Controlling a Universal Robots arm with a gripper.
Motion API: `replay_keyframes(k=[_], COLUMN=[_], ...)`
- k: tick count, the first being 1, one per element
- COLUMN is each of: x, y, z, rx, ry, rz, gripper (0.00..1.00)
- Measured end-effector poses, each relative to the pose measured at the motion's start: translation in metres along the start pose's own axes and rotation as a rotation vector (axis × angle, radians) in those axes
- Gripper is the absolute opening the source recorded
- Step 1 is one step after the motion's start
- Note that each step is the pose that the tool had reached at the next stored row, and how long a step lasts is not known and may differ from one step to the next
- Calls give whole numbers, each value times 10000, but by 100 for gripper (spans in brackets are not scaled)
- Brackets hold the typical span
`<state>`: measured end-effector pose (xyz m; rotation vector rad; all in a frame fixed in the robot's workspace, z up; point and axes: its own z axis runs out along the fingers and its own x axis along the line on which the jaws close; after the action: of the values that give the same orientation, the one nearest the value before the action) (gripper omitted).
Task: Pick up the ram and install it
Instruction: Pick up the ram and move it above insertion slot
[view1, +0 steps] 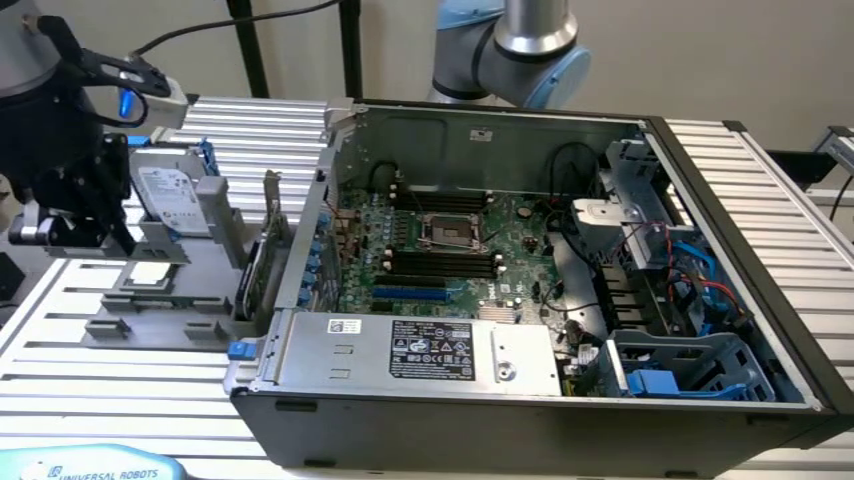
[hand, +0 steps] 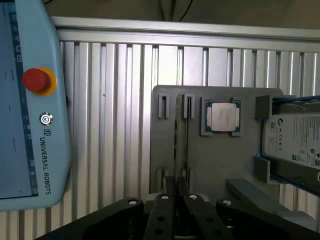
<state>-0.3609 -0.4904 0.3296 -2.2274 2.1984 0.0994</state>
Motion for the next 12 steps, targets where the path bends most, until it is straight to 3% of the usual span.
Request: replay_keyframes(k=[7,12], x=[-29,-48], y=[-192,-382], z=[-325,-557], rx=[0,0], ry=[0,0], rz=[-5,-7], gripper=[13,13])
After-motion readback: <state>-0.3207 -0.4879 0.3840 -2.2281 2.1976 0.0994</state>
